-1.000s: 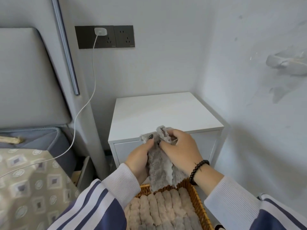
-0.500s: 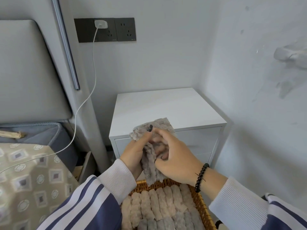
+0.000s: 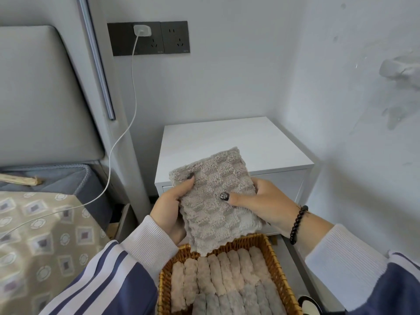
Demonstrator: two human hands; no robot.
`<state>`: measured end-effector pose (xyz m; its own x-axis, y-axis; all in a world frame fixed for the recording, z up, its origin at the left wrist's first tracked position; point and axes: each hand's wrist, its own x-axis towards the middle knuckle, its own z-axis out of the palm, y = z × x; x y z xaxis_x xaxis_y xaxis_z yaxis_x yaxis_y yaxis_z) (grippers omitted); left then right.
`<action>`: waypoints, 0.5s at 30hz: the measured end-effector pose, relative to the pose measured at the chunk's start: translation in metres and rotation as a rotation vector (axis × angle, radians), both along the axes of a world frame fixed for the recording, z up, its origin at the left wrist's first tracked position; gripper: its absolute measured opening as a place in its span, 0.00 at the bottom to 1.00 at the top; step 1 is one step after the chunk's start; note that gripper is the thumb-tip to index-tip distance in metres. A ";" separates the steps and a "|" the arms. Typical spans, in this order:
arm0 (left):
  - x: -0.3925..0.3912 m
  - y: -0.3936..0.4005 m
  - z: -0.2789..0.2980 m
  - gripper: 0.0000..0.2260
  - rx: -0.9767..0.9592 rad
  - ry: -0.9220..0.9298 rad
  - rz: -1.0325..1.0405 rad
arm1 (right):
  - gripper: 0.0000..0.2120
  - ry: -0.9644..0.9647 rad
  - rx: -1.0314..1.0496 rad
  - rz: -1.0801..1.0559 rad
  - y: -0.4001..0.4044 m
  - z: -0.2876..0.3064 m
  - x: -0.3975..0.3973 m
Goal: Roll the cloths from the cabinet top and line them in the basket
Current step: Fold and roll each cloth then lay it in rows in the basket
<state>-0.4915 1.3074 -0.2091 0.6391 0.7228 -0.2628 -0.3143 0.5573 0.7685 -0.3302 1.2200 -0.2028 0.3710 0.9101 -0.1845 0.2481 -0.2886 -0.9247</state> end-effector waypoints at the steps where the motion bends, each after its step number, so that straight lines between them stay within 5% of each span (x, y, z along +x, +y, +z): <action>1: -0.002 0.003 0.000 0.11 0.025 0.017 -0.007 | 0.36 -0.054 -0.009 0.019 0.000 0.002 0.002; 4: -0.015 0.020 0.002 0.11 0.183 0.147 -0.053 | 0.22 -0.172 -0.042 0.090 -0.004 0.015 0.008; 10: -0.031 0.029 -0.010 0.32 0.487 0.444 -0.508 | 0.27 -0.393 -0.152 0.288 -0.014 0.025 0.007; 12: -0.029 0.022 -0.014 0.28 0.511 0.477 -0.586 | 0.20 -0.351 -0.116 0.285 -0.014 0.024 0.009; 15: -0.025 0.022 -0.014 0.15 0.472 0.394 -0.483 | 0.29 -0.100 -0.039 0.158 -0.013 0.020 0.020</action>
<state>-0.5161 1.3293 -0.2233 0.8348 0.4799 -0.2700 0.2256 0.1493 0.9627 -0.3099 1.2066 -0.1831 0.2427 0.9512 -0.1904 0.3832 -0.2743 -0.8820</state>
